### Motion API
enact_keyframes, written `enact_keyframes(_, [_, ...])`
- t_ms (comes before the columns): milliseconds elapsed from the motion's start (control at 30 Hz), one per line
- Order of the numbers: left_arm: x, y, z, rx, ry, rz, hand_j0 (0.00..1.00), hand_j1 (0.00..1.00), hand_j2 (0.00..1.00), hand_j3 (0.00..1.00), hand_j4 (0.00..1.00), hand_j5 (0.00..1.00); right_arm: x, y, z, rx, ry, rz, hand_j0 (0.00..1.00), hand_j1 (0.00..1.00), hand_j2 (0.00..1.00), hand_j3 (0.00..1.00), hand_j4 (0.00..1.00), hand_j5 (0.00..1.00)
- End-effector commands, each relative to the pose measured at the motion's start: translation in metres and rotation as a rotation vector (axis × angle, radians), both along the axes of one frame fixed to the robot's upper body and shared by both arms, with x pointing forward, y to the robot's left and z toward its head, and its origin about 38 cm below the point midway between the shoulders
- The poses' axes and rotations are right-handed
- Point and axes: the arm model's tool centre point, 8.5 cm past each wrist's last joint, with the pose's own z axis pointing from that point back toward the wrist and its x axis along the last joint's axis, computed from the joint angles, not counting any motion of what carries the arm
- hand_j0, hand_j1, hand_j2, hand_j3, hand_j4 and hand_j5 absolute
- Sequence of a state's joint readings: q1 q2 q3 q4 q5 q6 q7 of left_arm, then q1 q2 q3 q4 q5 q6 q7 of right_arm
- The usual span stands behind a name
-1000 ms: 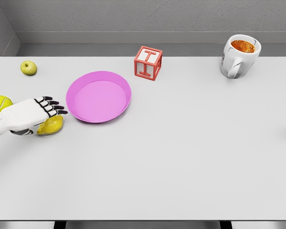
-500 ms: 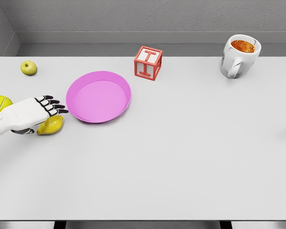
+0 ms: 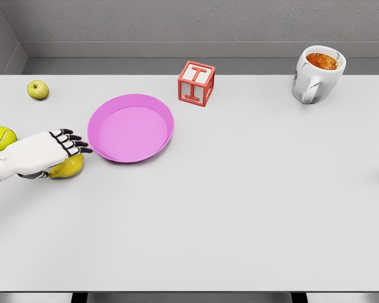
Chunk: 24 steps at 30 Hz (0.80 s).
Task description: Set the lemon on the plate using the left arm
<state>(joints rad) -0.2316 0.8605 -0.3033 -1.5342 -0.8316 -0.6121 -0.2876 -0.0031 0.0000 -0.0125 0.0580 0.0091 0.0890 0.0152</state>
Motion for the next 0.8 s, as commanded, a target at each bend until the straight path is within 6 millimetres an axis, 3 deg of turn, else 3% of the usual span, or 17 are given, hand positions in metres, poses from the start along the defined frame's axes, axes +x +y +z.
enact_keyframes(0, [0.0004, 0.0003, 0.0010, -0.004, -0.001, 0.001, 0.92, 0.92, 0.92, 0.92, 0.92, 0.92, 0.0009, 0.0000, 0.0000, 0.000, -0.001, 0.000, 1.00, 1.00, 1.00, 1.00, 1.00, 1.00])
enact_keyframes(267, [-0.0021, -0.0020, -0.0050, 0.003, 0.019, -0.009, 0.73, 0.73, 0.73, 0.73, 0.73, 0.73, 0.0009, 0.0000, 0.0000, 0.000, -0.001, 0.000, 1.00, 1.00, 1.00, 1.00, 1.00, 1.00])
enact_keyframes(767, [-0.0021, -0.0015, -0.0033, -0.005, 0.017, -0.009, 0.64, 0.64, 0.64, 0.64, 0.64, 0.64, 0.0009, 0.0000, 0.0000, 0.000, -0.001, 0.000, 1.00, 1.00, 1.00, 1.00, 1.00, 1.00])
